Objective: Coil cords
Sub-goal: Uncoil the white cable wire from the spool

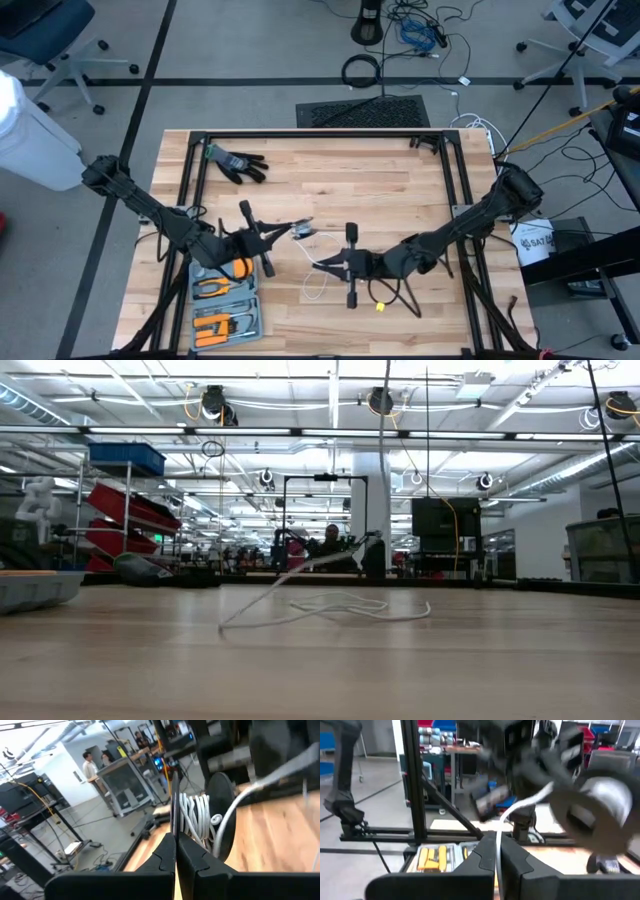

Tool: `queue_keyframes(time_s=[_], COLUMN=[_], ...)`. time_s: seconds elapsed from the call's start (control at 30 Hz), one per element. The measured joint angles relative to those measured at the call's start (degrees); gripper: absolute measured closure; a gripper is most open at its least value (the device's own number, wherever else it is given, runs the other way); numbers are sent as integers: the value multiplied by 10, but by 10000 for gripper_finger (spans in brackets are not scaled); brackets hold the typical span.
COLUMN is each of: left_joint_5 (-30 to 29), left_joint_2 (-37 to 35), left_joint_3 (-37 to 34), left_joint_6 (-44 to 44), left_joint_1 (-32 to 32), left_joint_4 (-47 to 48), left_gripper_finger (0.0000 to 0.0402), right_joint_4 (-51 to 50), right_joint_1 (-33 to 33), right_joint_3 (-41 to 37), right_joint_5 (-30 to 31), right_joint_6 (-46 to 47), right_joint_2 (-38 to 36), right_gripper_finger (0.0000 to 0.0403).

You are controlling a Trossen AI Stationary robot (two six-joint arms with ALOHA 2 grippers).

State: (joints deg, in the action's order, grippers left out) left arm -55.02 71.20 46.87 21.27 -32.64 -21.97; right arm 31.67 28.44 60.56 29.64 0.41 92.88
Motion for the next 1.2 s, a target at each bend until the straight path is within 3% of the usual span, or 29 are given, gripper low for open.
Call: queue_keyframes(time_s=[0.4,0.6,1.2], left_joint_5=[4,25,26], left_joint_2=[0,0,0], left_joint_3=[0,1,28], left_joint_6=[5,6,21], left_joint_1=[-5,-18,-62], left_joint_4=[-65,-107,-99], left_gripper_finger=[401,401,401], right_joint_4=[-27,-106,-336], right_joint_1=[-21,-28,-29], right_joint_3=[0,0,0], right_joint_5=[1,4,-1], right_joint_6=[20,24,86], right_joint_2=[40,37,-32], right_gripper_finger=[403,403,399])
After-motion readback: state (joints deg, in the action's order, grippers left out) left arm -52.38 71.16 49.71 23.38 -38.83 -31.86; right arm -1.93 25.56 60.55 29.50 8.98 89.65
